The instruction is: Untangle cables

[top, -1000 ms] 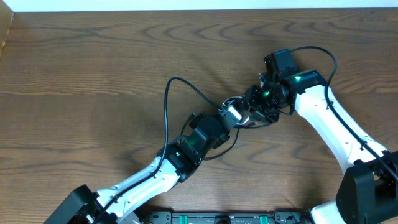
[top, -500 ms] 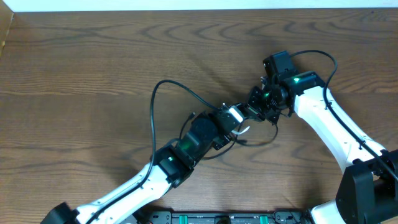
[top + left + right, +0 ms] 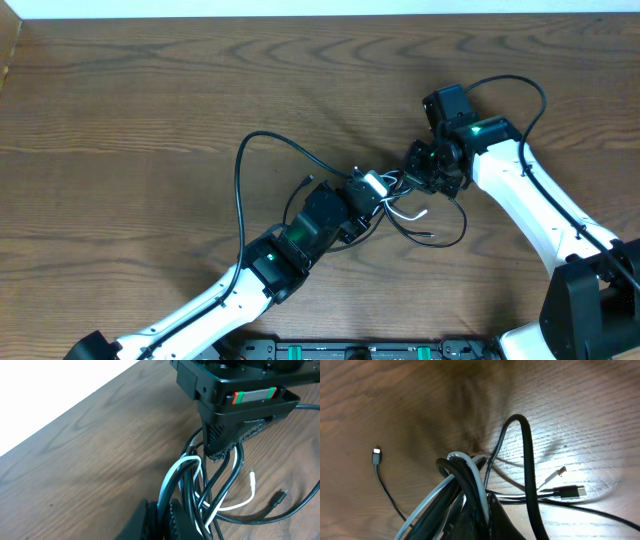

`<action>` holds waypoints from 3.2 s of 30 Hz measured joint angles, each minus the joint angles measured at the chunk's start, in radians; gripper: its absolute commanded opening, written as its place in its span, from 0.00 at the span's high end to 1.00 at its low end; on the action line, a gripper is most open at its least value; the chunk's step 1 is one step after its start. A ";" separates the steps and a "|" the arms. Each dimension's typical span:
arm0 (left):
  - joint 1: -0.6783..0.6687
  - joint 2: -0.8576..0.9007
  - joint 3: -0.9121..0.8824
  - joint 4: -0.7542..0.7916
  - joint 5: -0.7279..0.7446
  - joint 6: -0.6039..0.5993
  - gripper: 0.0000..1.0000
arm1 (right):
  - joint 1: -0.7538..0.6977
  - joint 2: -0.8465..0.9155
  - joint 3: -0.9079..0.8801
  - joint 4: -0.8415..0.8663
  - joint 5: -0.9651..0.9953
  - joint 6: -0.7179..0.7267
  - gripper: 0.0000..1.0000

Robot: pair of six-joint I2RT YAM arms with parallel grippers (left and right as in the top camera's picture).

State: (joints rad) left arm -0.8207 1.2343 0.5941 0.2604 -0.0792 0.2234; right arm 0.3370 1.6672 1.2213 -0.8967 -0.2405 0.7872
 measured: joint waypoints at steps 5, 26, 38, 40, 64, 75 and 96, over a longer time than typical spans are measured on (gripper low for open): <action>0.002 0.000 0.000 -0.023 0.081 -0.061 0.91 | -0.001 0.000 -0.001 0.000 0.008 -0.027 0.99; 0.002 0.075 0.000 -0.018 -0.130 -0.176 0.92 | -0.001 0.000 -0.002 -0.079 -0.038 -0.206 0.99; 0.005 -0.203 0.000 -0.017 0.132 -0.362 0.89 | -0.001 0.006 0.060 -0.093 -0.055 -0.239 0.98; 0.004 -0.210 0.000 -0.023 0.252 -0.409 0.69 | -0.001 0.006 0.078 -0.086 -0.055 -0.227 0.98; -0.215 0.214 0.002 -0.019 -0.058 -0.941 0.23 | -0.003 0.006 0.091 -0.076 -0.048 -0.185 0.99; -0.215 0.361 0.003 0.187 -0.256 -0.872 0.24 | -0.003 0.006 0.091 -0.116 -0.048 -0.197 0.99; -0.186 0.275 0.003 0.124 -0.292 -0.772 0.92 | -0.001 0.006 0.100 -0.251 0.041 -0.247 0.99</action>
State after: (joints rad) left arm -1.0065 1.5093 0.5968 0.3843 -0.3714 -0.5488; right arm 0.3359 1.6737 1.3216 -1.1481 -0.1993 0.5404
